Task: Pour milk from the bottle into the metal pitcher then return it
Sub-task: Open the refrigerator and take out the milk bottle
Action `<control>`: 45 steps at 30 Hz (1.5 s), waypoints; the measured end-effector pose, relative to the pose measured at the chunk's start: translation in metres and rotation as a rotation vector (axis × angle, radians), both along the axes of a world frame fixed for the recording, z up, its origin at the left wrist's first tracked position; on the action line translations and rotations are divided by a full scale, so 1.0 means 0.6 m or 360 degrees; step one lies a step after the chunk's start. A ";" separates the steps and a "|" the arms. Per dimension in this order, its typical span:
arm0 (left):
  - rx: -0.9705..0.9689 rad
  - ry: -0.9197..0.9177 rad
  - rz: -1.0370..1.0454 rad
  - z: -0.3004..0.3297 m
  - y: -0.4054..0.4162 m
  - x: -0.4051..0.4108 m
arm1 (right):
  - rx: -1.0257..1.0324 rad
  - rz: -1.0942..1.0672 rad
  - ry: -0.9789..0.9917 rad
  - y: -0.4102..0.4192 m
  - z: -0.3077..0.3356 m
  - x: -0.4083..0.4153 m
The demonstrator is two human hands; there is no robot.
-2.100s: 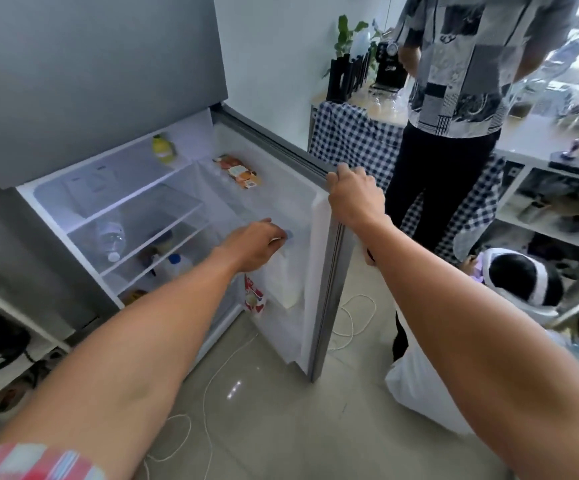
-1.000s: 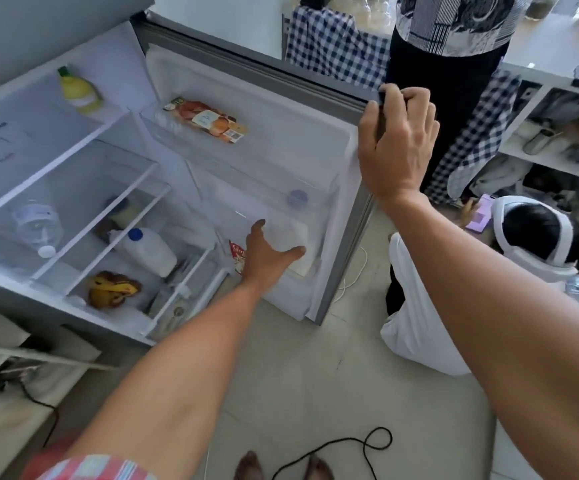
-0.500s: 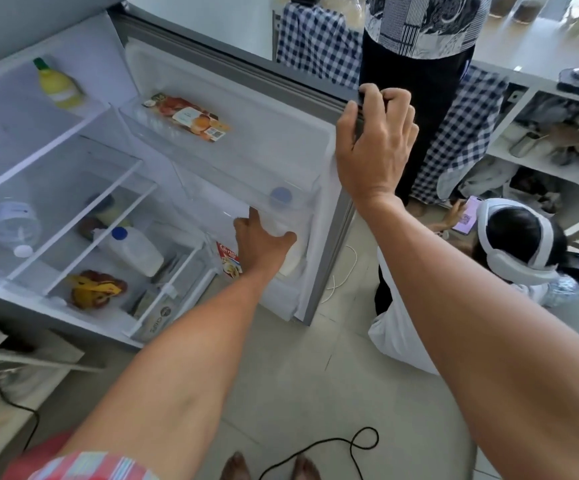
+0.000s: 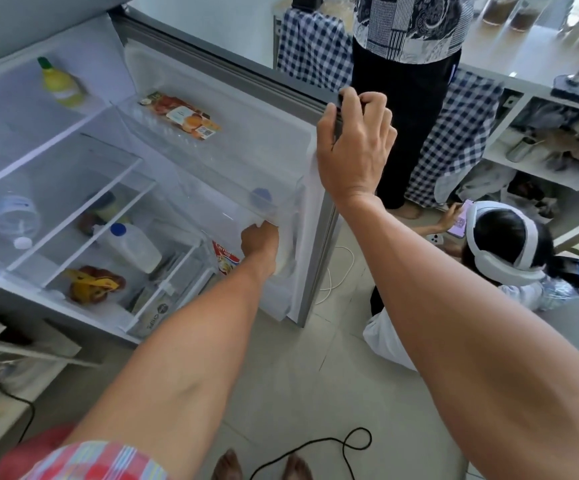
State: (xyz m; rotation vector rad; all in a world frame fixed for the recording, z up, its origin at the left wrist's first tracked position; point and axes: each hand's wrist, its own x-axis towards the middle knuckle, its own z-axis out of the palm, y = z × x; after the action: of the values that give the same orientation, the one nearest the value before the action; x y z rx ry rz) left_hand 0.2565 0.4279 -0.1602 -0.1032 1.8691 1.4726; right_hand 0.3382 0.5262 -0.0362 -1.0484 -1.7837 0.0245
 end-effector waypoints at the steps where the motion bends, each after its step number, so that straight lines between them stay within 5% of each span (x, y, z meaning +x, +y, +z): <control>1: 0.0059 -0.0042 0.0052 0.000 -0.007 -0.001 | -0.0015 0.0005 -0.0012 -0.002 0.000 0.000; 7: 0.0434 -0.0399 0.0641 0.014 -0.060 0.020 | -0.0104 0.0040 -0.0111 -0.009 0.009 0.010; 13: 0.0662 -0.0330 0.1126 0.057 -0.100 0.026 | -0.0136 0.0060 -0.0239 -0.038 0.017 0.015; 28: -0.0196 0.0704 0.0757 0.152 -0.341 -0.049 | 0.0071 0.0415 -0.0345 -0.191 0.029 0.006; 45: -0.0161 0.0776 0.0937 0.221 -0.632 -0.232 | -0.0100 0.1076 -0.0559 -0.494 0.011 -0.196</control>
State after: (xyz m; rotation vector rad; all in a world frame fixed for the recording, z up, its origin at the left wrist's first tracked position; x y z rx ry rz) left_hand 0.1173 0.0488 -0.0275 -0.4022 2.4459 1.9190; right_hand 0.2206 0.2296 -0.0299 -0.4632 -2.4018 0.3298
